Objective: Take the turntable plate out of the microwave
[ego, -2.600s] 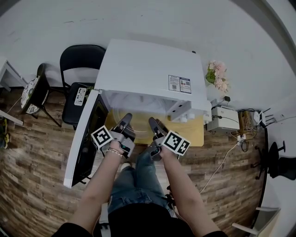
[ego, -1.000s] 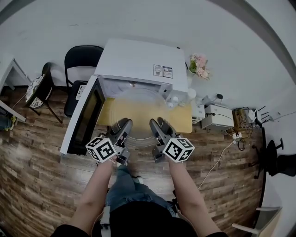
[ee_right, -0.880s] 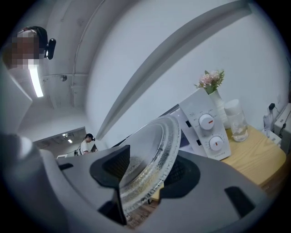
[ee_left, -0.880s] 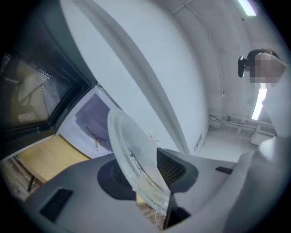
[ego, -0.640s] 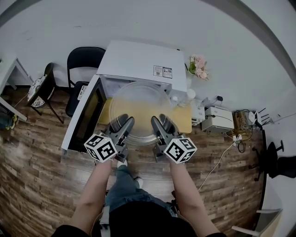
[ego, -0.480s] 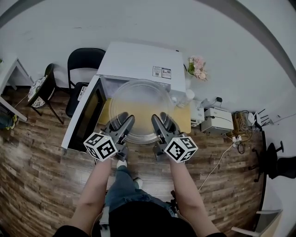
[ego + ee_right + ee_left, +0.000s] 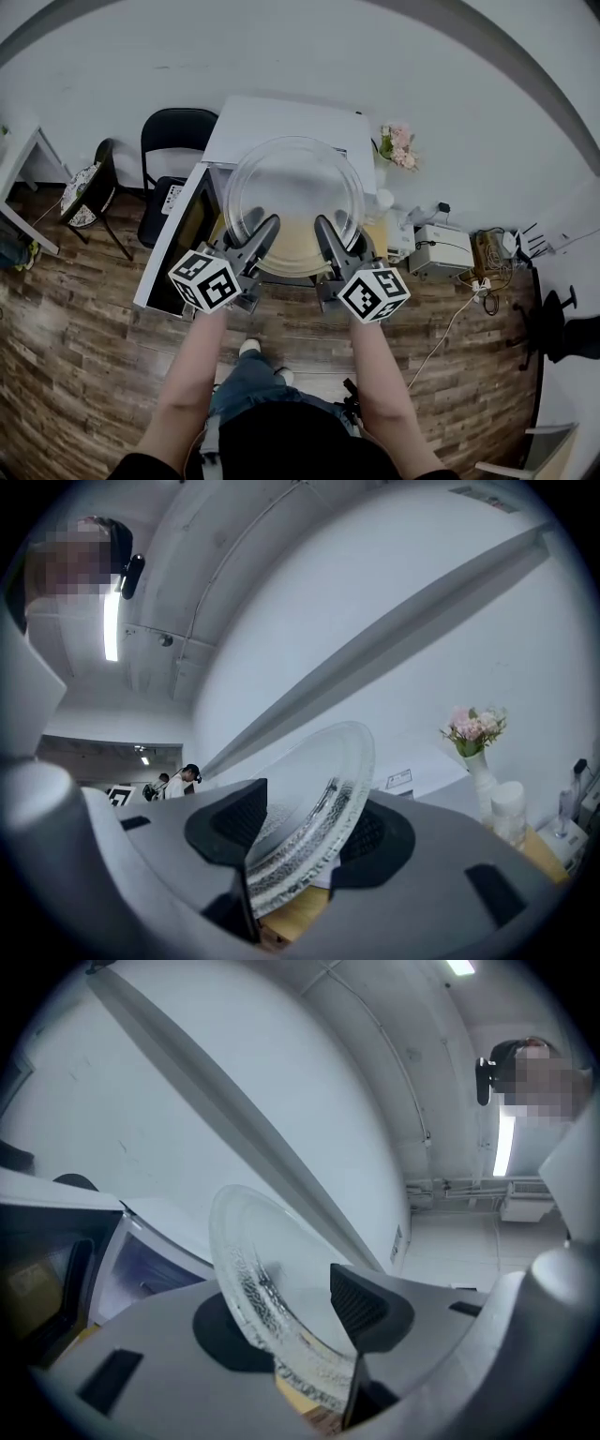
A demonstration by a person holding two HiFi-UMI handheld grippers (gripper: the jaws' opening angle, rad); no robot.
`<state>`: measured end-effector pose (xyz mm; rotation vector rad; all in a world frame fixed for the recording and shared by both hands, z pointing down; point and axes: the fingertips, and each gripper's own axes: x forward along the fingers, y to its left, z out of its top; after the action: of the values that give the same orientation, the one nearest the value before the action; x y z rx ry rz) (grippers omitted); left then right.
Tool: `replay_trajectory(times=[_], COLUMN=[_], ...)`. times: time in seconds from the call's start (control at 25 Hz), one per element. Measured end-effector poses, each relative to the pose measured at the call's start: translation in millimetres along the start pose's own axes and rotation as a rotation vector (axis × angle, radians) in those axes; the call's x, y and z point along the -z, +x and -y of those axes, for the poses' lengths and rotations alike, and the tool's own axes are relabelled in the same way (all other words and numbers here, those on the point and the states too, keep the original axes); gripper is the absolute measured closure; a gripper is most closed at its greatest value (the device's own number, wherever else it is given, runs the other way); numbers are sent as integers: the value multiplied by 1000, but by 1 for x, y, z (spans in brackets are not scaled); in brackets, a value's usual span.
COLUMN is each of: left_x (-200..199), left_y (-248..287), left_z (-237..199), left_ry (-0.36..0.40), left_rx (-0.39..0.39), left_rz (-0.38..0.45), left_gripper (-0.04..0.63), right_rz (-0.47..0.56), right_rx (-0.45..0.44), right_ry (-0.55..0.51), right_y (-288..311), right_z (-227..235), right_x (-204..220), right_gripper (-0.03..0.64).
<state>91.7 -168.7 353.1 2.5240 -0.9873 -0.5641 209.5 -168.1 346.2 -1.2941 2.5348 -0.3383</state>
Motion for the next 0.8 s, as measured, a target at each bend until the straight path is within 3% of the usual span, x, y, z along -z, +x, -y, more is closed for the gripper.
replay_trajectory(times=[0.8], left_x=[-93], left_y=[35], left_z=[0], left_ry=[173], left_rx=[141], left_rz=[78], left_gripper=[411], right_rz=[208], right_rx=[-3], right_ry=[-154], right_y=[51], right_z=[-28], right_x=[-75], right_gripper=[397])
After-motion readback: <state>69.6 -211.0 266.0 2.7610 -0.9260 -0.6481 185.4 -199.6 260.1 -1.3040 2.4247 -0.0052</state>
